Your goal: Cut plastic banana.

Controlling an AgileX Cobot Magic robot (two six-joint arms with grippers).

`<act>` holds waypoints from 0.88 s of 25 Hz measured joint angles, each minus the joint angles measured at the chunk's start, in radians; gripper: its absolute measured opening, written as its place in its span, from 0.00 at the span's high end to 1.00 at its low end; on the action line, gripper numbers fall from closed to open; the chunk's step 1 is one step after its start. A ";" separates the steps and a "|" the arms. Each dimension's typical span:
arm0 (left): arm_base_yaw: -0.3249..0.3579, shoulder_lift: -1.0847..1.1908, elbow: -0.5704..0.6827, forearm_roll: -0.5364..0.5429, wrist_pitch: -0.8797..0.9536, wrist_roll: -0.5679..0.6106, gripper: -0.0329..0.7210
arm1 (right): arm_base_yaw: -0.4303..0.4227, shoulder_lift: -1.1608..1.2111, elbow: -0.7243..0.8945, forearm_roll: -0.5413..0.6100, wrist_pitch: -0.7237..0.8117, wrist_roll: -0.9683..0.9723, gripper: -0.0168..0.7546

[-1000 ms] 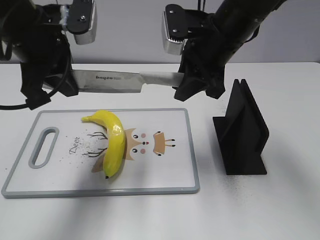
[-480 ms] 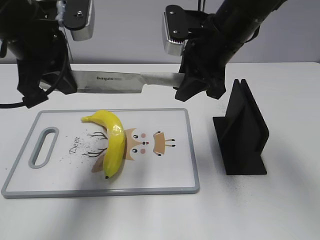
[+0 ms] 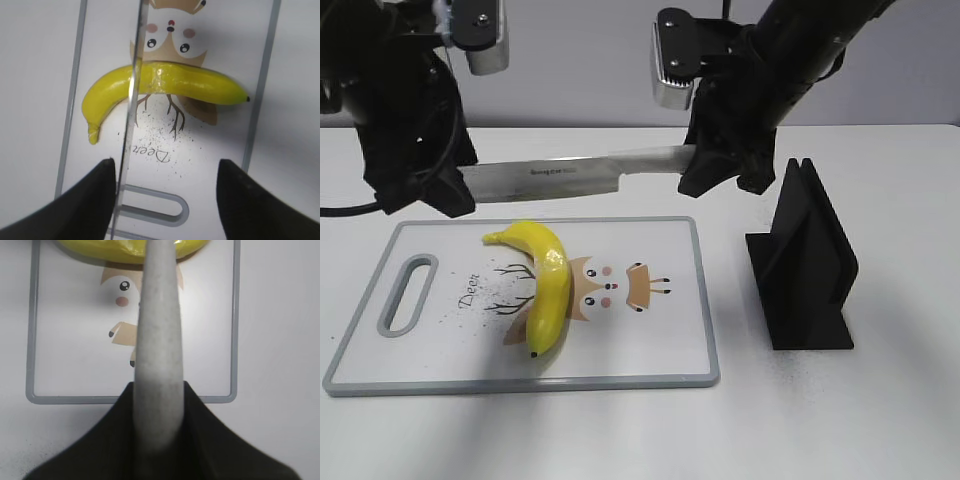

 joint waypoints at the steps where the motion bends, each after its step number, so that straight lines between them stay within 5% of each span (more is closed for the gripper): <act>1: 0.001 -0.001 0.000 0.012 0.000 -0.020 0.14 | 0.000 -0.004 0.000 -0.004 0.000 0.002 0.77; 8: 0.088 -0.021 0.000 0.104 -0.013 -0.383 0.12 | 0.000 -0.041 -0.001 -0.042 0.028 0.123 0.77; 17: 0.269 -0.033 0.000 0.285 0.092 -0.971 0.15 | 0.000 -0.071 -0.095 -0.149 0.160 0.656 0.77; 22: 0.346 -0.067 0.000 0.286 0.093 -1.073 0.17 | 0.000 -0.087 -0.121 -0.209 0.241 0.881 0.77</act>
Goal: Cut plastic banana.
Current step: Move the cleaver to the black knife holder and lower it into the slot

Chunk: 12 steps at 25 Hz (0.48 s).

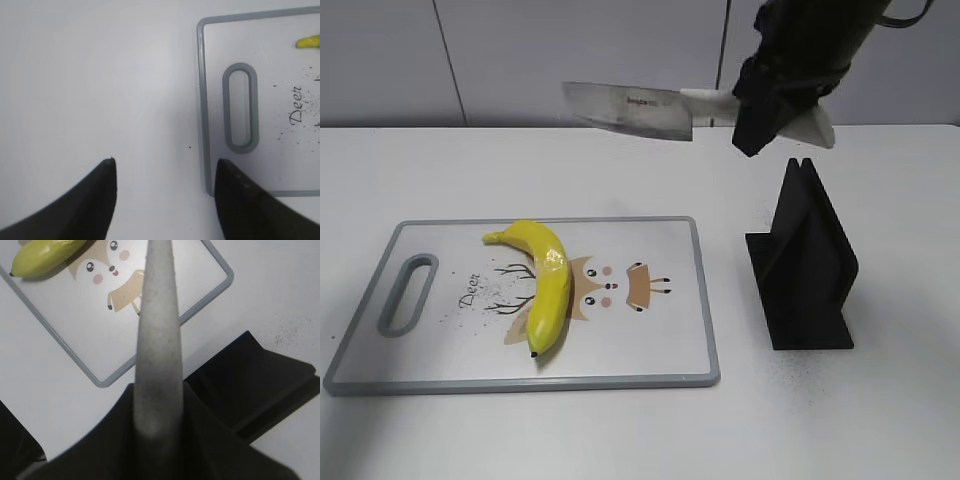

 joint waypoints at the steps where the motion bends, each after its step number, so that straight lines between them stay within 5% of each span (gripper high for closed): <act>1: 0.006 -0.019 0.000 -0.002 0.000 -0.005 0.17 | -0.001 -0.009 0.000 -0.005 0.002 0.043 0.77; 6: 0.011 -0.151 0.006 -0.009 0.002 -0.008 0.17 | -0.002 -0.111 0.045 -0.018 0.000 0.304 0.77; 12: 0.011 -0.371 0.134 -0.009 0.002 -0.016 0.17 | -0.002 -0.348 0.327 -0.105 -0.197 0.543 0.77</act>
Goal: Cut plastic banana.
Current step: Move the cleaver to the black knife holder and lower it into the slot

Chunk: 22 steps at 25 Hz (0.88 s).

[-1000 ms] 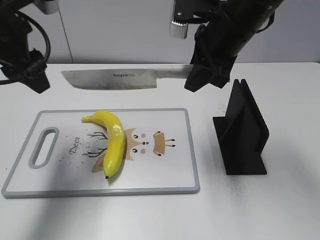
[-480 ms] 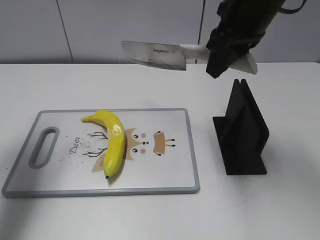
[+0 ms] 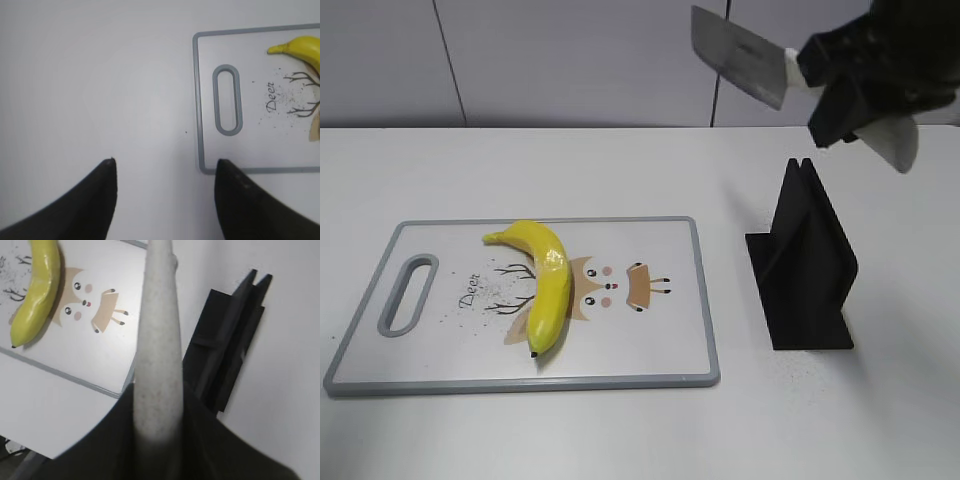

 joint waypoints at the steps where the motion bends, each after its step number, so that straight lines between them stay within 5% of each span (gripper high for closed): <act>1: 0.000 -0.039 0.027 0.000 0.000 -0.001 0.17 | 0.000 -0.032 0.051 -0.016 -0.026 0.038 0.77; 9: 0.000 -0.387 0.263 0.000 -0.002 -0.004 0.17 | 0.000 -0.198 0.268 -0.138 -0.121 0.297 0.77; 22: 0.000 -1.027 0.674 0.000 -0.104 -0.004 0.17 | 0.000 -0.202 0.316 -0.145 -0.122 0.362 0.77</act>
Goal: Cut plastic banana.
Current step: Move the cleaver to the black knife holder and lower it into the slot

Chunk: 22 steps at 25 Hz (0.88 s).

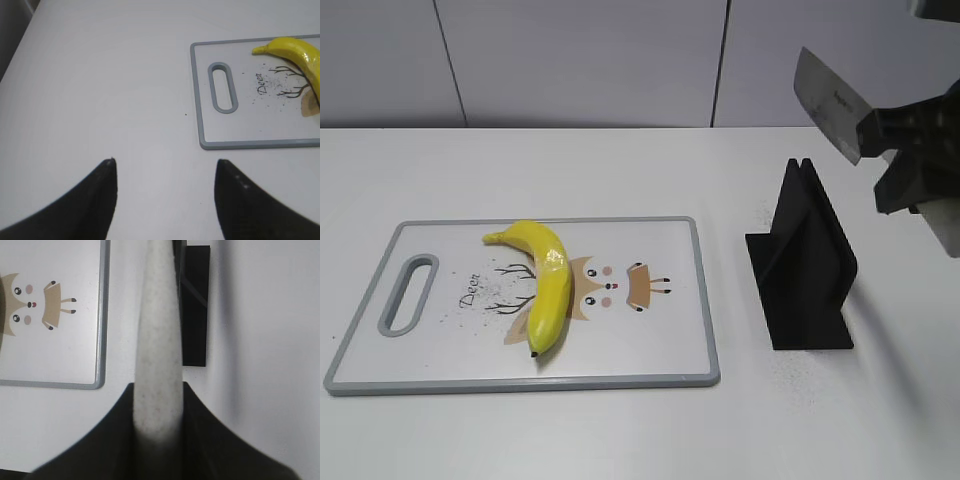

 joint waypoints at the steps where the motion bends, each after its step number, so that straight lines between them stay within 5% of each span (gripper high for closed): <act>1: 0.000 -0.047 0.023 0.000 0.000 0.000 0.17 | 0.000 0.006 0.000 0.000 -0.002 0.000 0.77; 22: 0.000 -0.195 0.071 0.000 -0.008 -0.003 0.17 | 0.000 0.194 0.000 -0.034 -0.048 0.031 0.77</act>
